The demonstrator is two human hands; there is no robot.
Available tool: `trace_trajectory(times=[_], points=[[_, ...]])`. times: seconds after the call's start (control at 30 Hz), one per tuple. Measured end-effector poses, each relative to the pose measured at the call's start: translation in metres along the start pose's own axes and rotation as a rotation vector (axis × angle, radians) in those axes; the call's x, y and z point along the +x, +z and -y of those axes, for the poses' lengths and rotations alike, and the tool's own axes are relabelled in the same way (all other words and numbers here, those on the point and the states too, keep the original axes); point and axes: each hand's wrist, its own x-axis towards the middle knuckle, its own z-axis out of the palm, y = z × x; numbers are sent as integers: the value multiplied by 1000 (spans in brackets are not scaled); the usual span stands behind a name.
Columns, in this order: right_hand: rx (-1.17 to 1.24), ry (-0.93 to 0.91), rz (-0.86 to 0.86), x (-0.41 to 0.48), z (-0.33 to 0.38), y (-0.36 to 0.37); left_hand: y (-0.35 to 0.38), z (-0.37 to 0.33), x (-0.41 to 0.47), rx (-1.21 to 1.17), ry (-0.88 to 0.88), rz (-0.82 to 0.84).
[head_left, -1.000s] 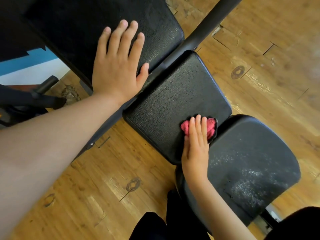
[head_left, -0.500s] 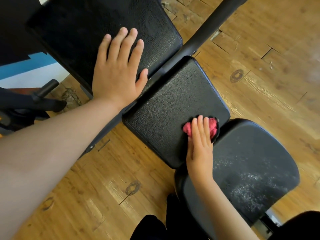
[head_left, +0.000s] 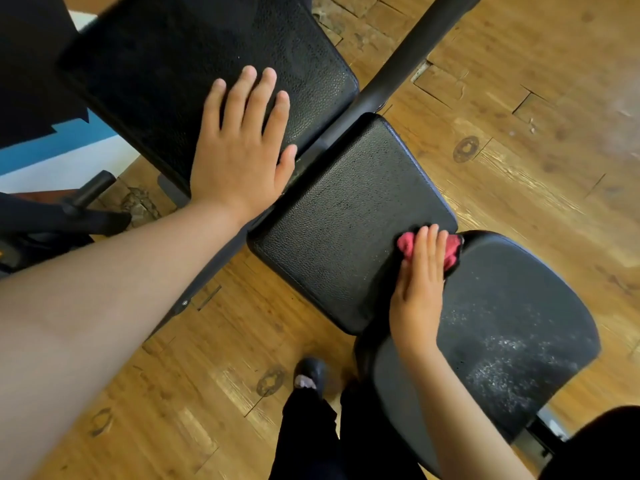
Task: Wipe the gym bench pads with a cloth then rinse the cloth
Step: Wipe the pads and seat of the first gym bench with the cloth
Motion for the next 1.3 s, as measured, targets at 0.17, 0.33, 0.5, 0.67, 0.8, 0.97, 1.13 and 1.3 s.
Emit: trace_trajectory(times=[0.17,0.33,0.5,0.67,0.8,0.97,1.13,1.3], points=[[67,111,-36,-11,10,7,1,1,0,12,94,14],[102,123,-2,-52,21,16,-2,3,1,-48,140,-3],[115,136,10,-50,26,11,2,-22,2,-137,434,24],[111,123,83,-44,19,-2,18,-74,-12,-7,612,184],[65,136,22,-22,1,-8,18,-74,-11,-24,583,142],[94,179,-70,-33,24,11,20,-76,-11,-42,580,119],[62,151,-8,-95,56,37,21,-76,-11,-58,573,96],[63,-2,-14,-67,36,28,22,-77,-11,-46,571,89]])
